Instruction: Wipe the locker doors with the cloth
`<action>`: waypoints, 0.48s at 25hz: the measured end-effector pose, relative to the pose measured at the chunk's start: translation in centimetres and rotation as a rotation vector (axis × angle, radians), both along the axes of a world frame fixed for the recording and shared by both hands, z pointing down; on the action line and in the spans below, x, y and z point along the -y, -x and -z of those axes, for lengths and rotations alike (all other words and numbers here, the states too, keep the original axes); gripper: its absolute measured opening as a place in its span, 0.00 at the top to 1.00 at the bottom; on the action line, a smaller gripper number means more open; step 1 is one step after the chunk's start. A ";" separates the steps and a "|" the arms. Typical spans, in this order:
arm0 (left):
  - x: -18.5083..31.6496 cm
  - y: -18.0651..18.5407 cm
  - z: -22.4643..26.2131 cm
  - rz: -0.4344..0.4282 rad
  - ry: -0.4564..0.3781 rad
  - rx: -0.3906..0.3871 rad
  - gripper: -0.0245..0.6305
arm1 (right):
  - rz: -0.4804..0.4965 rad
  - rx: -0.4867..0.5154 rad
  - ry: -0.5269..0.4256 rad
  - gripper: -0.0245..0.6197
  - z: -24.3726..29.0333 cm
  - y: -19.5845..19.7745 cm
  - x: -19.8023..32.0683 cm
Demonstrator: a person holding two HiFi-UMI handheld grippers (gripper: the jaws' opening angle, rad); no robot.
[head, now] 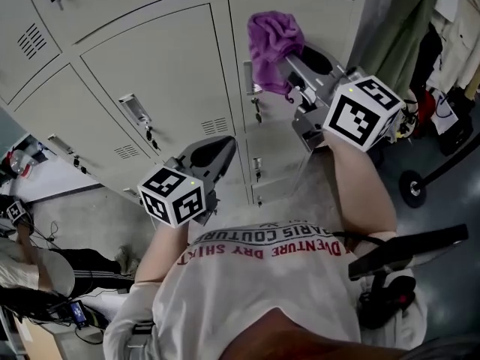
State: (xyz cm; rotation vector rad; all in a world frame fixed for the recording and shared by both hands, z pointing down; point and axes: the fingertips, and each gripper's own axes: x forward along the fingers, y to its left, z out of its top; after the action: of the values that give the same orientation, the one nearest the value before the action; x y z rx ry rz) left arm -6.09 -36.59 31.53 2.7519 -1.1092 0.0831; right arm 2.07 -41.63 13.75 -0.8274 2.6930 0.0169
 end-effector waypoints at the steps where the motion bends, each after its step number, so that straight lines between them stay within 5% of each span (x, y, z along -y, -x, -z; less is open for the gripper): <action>1: 0.2 0.0 0.0 0.002 0.003 0.000 0.96 | 0.004 0.006 -0.002 0.89 0.6 0.3 0.5; 12: 1.8 1.3 1.6 0.046 -0.011 0.005 0.96 | -0.028 -0.068 0.063 0.89 -0.5 4.7 6.9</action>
State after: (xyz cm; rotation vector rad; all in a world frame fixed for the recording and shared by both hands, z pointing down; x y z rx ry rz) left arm -7.36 -38.40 29.92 2.7347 -1.1774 0.0777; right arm -2.67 -48.50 14.27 -0.8982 2.7586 -0.0343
